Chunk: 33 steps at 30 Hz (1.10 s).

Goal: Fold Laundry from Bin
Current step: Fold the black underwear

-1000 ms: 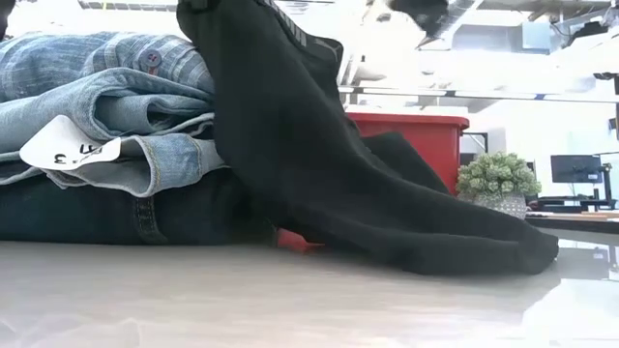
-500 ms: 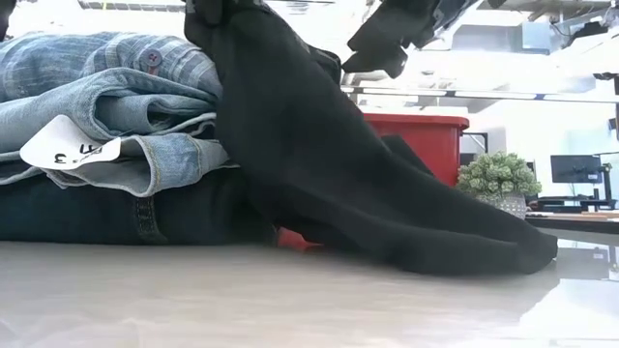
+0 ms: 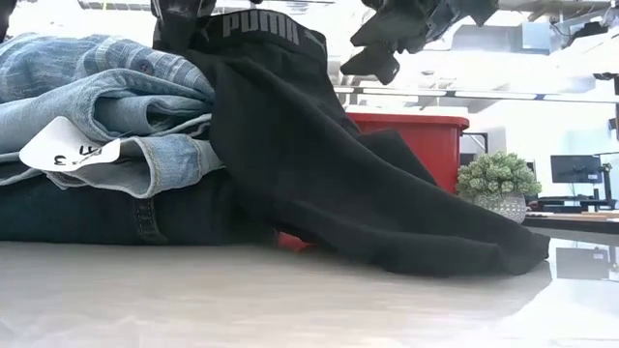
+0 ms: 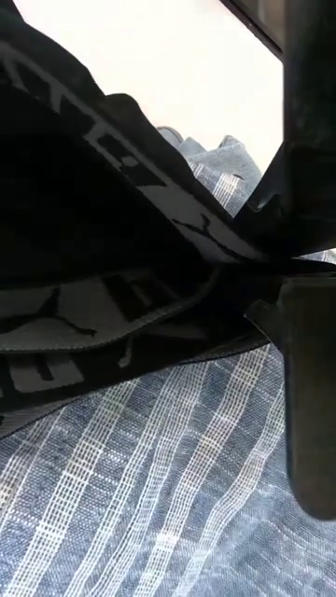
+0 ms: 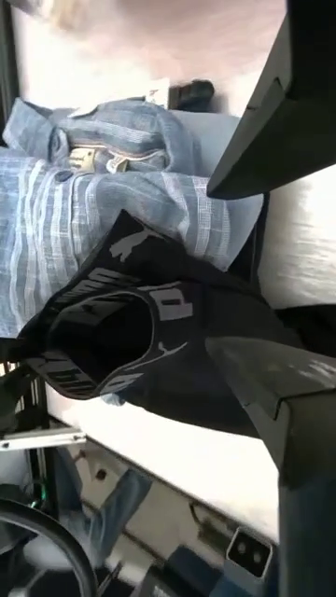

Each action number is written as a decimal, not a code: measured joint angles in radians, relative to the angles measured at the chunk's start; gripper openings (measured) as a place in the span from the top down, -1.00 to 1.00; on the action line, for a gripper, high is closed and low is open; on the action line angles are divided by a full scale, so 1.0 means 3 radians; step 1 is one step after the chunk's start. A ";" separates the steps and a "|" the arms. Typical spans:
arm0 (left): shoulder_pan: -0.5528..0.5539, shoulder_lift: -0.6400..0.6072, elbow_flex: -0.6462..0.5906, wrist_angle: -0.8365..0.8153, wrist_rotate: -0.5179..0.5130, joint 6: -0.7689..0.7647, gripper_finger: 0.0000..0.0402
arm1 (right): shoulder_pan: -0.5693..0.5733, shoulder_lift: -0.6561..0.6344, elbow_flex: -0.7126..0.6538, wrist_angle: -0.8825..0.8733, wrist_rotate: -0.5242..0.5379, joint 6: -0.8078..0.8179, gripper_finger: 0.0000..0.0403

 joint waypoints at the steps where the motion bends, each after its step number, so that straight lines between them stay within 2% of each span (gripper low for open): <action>1: 0.0000 0.0000 0.0000 0.0009 0.0001 0.0000 1.00 | -0.0028 0.0004 0.0000 -0.0001 -0.0062 0.0003 -0.43; 10: -0.0001 0.0000 -0.0003 0.0035 0.0002 0.0000 1.00 | -0.0013 0.0459 0.0000 0.0294 -0.0299 -0.0004 -0.68; 13: -0.0001 0.0000 -0.0003 0.0035 0.0004 0.0008 1.00 | -0.0018 0.0555 -0.0001 0.0488 -0.0533 0.0099 -0.72; 21: -0.0001 0.0000 -0.0004 0.0035 0.0032 0.0023 1.00 | 0.0043 0.0679 0.0000 0.1042 -0.0423 0.0084 -0.71; 27: -0.0001 0.0000 -0.0005 0.0017 0.0038 0.0025 1.00 | 0.0146 0.0720 0.0001 0.1157 -0.0298 0.0083 -0.49; 30: -0.0002 0.0000 -0.0005 0.0009 0.0040 0.0026 1.00 | 0.0177 0.0690 0.0001 0.1133 -0.0248 0.0086 -0.28; 33: -0.0003 0.0000 -0.0005 0.0009 0.0041 0.0032 1.00 | 0.0176 0.0678 0.0001 0.1146 -0.0232 0.0173 0.03</action>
